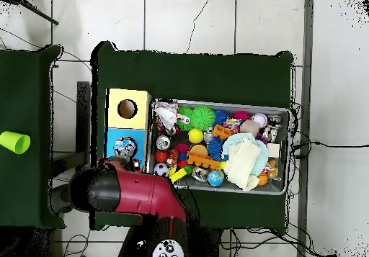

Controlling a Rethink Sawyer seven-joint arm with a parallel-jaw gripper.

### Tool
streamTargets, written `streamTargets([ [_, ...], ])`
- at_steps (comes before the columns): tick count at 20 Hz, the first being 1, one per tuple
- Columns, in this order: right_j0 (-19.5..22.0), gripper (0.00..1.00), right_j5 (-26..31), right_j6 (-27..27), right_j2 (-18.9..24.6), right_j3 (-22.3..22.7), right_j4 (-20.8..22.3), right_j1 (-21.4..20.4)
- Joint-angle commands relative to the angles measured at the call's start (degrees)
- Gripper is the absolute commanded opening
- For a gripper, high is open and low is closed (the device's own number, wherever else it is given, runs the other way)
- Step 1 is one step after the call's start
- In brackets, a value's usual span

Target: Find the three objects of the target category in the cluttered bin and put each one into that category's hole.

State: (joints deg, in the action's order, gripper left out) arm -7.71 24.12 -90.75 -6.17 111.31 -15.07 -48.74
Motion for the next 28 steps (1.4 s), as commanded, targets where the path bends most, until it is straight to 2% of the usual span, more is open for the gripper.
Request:
streamTargets([
  [1, 0.8, 0.00, -4.8, -11.7, 1.2, -1.4, 0.2, 3.1],
  [14, 1.1, 0.00, -8.6, -11.6, 1.6, -1.3, 0.0, 5.6],
  [28, -1.3, 0.00, -7.9, -13.4, 0.6, -2.9, -1.5, 6.5],
])
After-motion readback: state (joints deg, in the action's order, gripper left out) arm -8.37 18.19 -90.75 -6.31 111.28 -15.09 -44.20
